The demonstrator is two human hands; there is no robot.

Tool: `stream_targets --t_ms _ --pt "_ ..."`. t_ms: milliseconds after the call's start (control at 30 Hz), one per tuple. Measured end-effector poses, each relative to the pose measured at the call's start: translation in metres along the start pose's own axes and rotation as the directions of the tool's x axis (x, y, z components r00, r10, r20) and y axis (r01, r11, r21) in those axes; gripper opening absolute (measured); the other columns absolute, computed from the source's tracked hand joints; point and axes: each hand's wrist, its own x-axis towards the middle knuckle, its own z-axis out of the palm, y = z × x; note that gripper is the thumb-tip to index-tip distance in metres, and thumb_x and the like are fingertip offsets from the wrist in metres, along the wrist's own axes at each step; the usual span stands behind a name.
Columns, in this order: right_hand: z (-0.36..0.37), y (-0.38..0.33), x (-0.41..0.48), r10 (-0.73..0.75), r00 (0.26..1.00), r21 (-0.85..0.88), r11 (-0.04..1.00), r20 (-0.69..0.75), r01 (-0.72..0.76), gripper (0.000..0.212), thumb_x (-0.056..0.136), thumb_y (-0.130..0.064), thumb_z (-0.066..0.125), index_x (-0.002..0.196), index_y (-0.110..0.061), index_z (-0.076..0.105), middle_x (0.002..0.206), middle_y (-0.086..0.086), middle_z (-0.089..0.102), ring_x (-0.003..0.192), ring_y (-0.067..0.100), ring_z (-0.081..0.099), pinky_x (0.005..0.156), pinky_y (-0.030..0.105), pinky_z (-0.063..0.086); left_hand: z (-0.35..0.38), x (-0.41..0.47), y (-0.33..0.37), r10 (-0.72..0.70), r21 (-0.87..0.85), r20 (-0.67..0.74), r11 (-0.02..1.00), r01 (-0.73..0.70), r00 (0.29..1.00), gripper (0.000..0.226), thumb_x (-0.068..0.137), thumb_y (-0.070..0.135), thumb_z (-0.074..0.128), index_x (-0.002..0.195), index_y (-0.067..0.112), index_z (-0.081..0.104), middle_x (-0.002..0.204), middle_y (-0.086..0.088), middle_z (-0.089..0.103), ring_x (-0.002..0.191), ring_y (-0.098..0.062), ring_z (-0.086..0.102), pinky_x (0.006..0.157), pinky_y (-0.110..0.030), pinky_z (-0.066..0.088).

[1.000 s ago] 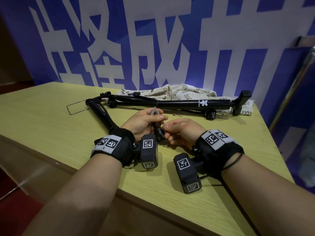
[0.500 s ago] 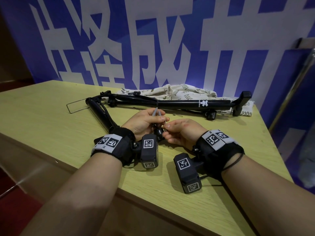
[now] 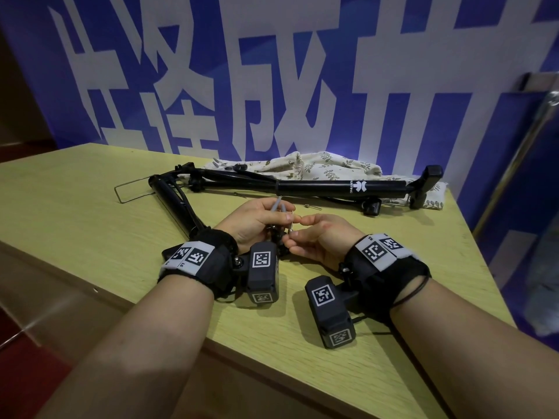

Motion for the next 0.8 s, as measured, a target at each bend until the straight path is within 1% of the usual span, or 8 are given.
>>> stream_targets --t_ms 167,267,333,467,567,667,733,800 --pt "0.001 0.001 -0.001 -0.01 1.0 0.032 0.999 -0.01 0.01 0.047 0.087 0.017 0.047 0.128 -0.005 0.039 0.072 0.016 0.064 0.057 0.018 0.067 0.052 0.024 0.058 -0.001 0.002 -0.002 -0.004 0.02 0.017 1.0 0.003 1.0 0.015 0.09 -0.001 0.058 0.096 0.012 0.063 0.081 -0.002 0.069 0.067 -0.01 0.065 0.058 -0.021 0.053" --pt "-0.001 -0.001 -0.002 -0.027 0.999 0.094 0.995 -0.029 0.029 0.032 0.087 0.017 0.048 0.106 -0.009 0.04 0.067 0.015 0.065 0.053 0.019 0.066 0.054 0.026 0.057 0.0 0.002 -0.003 -0.02 -0.015 0.054 1.0 0.021 0.998 0.016 0.089 -0.003 0.057 0.096 0.01 0.062 0.073 0.0 0.07 0.066 -0.011 0.066 0.058 -0.023 0.053" --pt "-0.002 -0.001 0.0 -0.048 0.998 0.101 0.993 -0.049 0.053 0.03 0.087 0.016 0.049 0.097 -0.01 0.04 0.063 0.013 0.065 0.052 0.018 0.065 0.055 0.025 0.057 0.0 0.002 -0.004 -0.019 -0.041 0.053 0.999 0.021 0.998 0.015 0.09 -0.004 0.056 0.094 0.009 0.062 0.074 -0.001 0.071 0.067 -0.012 0.066 0.06 -0.023 0.054" --pt "-0.002 0.0 0.003 -0.082 0.994 0.074 0.993 -0.069 0.087 0.028 0.087 0.014 0.051 0.095 -0.011 0.043 0.07 0.014 0.066 0.059 0.019 0.065 0.058 0.027 0.057 0.001 0.002 -0.004 -0.015 -0.121 0.005 0.992 0.015 1.0 0.011 0.09 0.001 0.057 0.095 0.008 0.064 0.084 -0.007 0.071 0.075 -0.016 0.066 0.069 -0.029 0.056" --pt "-0.004 0.001 0.005 -0.102 0.993 -0.091 0.991 -0.058 0.097 0.023 0.085 0.01 0.056 0.097 -0.009 0.051 0.083 0.013 0.063 0.071 0.022 0.062 0.068 0.03 0.053 0.001 0.002 -0.003 -0.012 -0.186 -0.035 0.983 0.006 0.999 0.013 0.092 0.002 0.055 0.099 0.008 0.065 0.094 -0.007 0.074 0.088 -0.017 0.069 0.078 -0.035 0.056" --pt "-0.001 0.002 0.003 -0.109 0.993 -0.36 0.925 0.048 0.12 0.015 0.085 0.003 0.061 0.099 -0.004 0.062 0.087 0.012 0.065 0.075 0.019 0.062 0.069 0.026 0.051 0.001 0.001 -0.001 -0.006 -0.255 -0.026 0.967 -0.001 1.0 0.016 0.093 0.001 0.053 0.102 0.007 0.065 0.109 -0.009 0.073 0.112 -0.021 0.065 0.101 -0.044 0.048" --pt "0.002 0.002 0.001 -0.102 0.991 -0.409 0.903 0.088 0.129 0.017 0.086 -0.001 0.061 0.103 -0.002 0.062 0.087 0.015 0.065 0.073 0.021 0.062 0.068 0.027 0.05 0.003 0.001 0.001 0.022 -0.261 -0.039 0.965 -0.031 0.999 0.019 0.094 -0.001 0.051 0.105 0.007 0.065 0.115 -0.008 0.071 0.121 -0.02 0.059 0.109 -0.043 0.04" --pt "0.004 0.002 -0.003 -0.105 0.988 -0.358 0.923 0.113 0.139 0.014 0.088 0.0 0.059 0.101 -0.004 0.06 0.081 0.016 0.063 0.065 0.02 0.06 0.061 0.026 0.049 0.008 0.001 0.006 0.045 -0.268 -0.054 0.962 -0.058 0.998 0.02 0.095 -0.001 0.049 0.105 0.007 0.064 0.115 -0.008 0.069 0.121 -0.019 0.058 0.107 -0.039 0.04"
